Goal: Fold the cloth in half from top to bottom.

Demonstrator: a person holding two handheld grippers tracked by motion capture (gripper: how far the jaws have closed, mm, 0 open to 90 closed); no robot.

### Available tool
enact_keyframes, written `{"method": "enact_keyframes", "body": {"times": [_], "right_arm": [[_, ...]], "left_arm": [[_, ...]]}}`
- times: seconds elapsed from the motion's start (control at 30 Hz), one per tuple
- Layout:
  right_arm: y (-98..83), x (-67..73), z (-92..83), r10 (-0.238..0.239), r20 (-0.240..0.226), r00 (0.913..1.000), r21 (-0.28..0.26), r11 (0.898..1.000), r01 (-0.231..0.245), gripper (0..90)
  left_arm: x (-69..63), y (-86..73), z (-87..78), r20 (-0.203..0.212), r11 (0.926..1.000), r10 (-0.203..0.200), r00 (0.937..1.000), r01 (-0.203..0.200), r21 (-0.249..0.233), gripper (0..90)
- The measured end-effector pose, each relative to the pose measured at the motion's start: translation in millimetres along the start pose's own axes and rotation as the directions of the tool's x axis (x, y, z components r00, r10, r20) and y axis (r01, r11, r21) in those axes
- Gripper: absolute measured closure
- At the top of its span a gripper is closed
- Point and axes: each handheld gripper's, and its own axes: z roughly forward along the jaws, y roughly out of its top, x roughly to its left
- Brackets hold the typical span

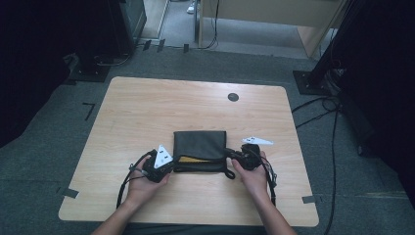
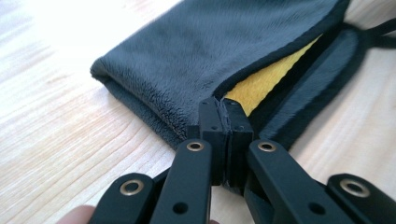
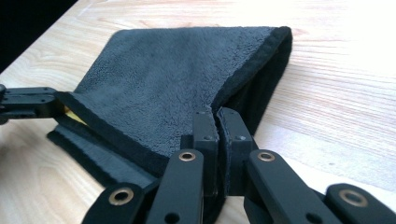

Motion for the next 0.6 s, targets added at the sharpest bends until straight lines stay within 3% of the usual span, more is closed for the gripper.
{"method": "enact_keyframes", "body": {"times": [0.17,0.33,0.47,0.53,0.6], "right_arm": [[-0.5,5.1,-6.2,-0.018,-0.009,0.9998,0.013,1.0,0.018,87.1],[-6.7,0.1,-3.8,-0.009,0.02,0.9998,0.054,0.999,0.008,87.1],[-12.3,-4.4,1.7,-0.01,0.028,0.9995,0.085,0.996,0.008,86.2],[-12.4,-4.8,1.8,-0.013,0.035,0.9993,0.087,0.996,0.01,79.9],[-11.7,-5.3,0.7,-0.028,0.056,0.998,0.08,0.997,0.023,68.1]], "left_arm": [[-4.0,-3.3,-9.1,0.053,0.9996,0.026,0.9982,-0.026,0.009,89.4],[-8.2,-7.3,1.2,0.062,0.9965,0.052,0.9967,-0.056,0.062,89.0],[-8.5,-9.3,2.2,0.064,0.9943,0.07,0.9955,-0.075,0.076,88.6],[-6.9,-9.8,1.3,0.075,0.995,0.062,0.9953,-0.067,0.073,87.6],[-3.5,-10.1,-2.0,0.116,0.9979,0.036,0.9926,-0.042,0.049,81.7]]}}
